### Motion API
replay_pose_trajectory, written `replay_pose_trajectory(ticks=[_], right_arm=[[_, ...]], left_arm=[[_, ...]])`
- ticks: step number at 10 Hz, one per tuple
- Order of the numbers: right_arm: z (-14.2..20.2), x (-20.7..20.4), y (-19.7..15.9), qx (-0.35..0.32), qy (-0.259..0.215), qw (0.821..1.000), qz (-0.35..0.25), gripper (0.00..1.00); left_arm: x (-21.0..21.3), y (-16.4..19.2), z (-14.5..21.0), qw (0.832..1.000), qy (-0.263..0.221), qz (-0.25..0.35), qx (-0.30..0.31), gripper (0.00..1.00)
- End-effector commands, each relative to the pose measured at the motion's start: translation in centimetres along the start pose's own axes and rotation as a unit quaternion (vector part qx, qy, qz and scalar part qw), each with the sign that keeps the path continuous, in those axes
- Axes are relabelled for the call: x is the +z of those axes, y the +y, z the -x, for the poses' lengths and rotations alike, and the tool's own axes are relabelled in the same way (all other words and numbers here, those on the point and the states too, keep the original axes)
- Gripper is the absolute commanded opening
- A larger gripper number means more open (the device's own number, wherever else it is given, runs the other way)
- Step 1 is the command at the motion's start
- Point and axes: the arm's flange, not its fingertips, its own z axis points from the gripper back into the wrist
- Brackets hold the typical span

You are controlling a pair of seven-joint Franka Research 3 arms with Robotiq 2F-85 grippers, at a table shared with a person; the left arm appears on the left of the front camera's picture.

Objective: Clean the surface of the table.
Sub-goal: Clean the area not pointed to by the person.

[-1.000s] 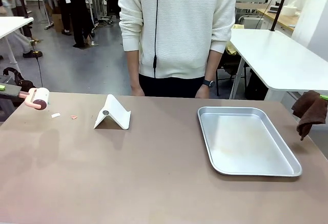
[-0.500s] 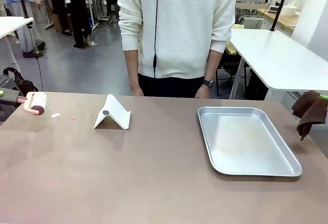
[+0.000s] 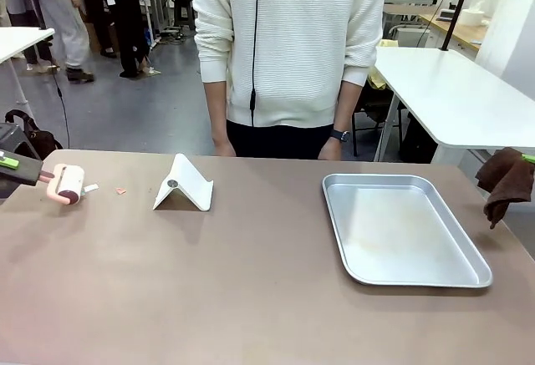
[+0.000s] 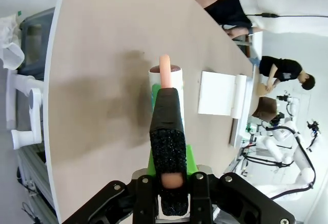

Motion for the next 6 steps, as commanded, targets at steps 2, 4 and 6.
replay_pose_trajectory(ticks=[2,4,6], right_arm=[[0.4,0.1,0.4,0.003,0.008,1.0,0.001,0.07],[0.4,0.1,0.4,0.003,0.008,1.0,0.001,0.07],[0.4,0.1,0.4,0.003,0.008,1.0,0.001,0.07]], left_arm=[[-2.1,-1.1,1.4,0.998,-0.013,-0.05,-0.026,0.22],[-3.1,-1.7,2.4,0.997,-0.018,-0.071,-0.04,0.22],[-4.0,-3.0,3.4,0.995,-0.005,-0.08,-0.058,0.22]])
